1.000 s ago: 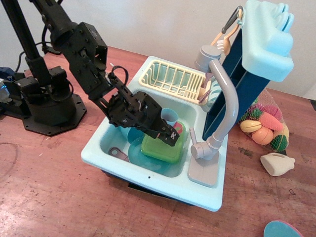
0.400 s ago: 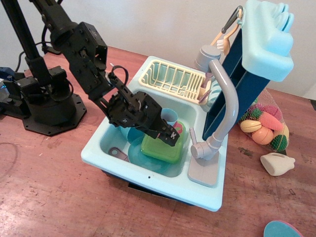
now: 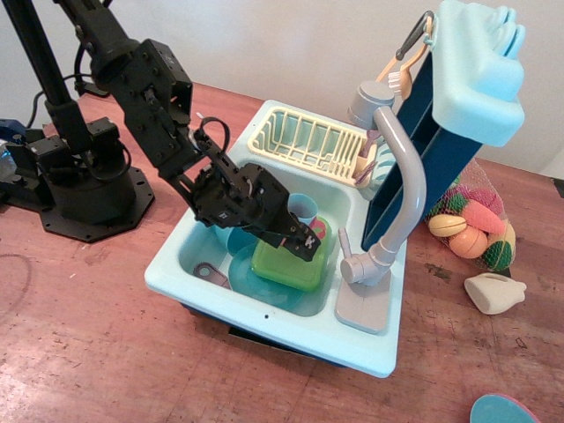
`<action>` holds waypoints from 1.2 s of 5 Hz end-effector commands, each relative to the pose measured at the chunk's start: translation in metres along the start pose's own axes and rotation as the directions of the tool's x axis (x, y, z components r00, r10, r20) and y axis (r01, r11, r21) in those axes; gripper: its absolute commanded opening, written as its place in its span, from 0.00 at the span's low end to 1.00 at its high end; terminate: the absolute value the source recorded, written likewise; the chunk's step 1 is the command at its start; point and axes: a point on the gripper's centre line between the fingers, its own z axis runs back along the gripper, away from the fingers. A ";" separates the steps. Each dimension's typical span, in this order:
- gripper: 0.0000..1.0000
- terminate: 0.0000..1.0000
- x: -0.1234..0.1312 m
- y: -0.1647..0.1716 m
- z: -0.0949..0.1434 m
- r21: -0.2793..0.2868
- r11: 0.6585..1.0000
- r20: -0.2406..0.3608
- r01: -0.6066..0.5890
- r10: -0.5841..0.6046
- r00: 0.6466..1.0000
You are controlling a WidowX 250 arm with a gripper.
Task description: Turn lever vertical to front
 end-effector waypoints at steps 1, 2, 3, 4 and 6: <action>1.00 0.00 0.006 -0.004 0.001 -0.015 1.000 0.010 -0.026 0.026 1.000; 1.00 0.00 0.006 -0.004 0.001 -0.015 1.000 0.010 -0.026 0.026 1.000; 1.00 0.00 0.006 -0.004 0.001 -0.015 1.000 0.010 -0.026 0.026 1.000; 1.00 0.00 0.006 -0.004 0.001 -0.015 1.000 0.010 -0.026 0.026 1.000; 1.00 1.00 0.006 -0.004 0.001 -0.015 1.000 0.010 -0.026 0.026 1.000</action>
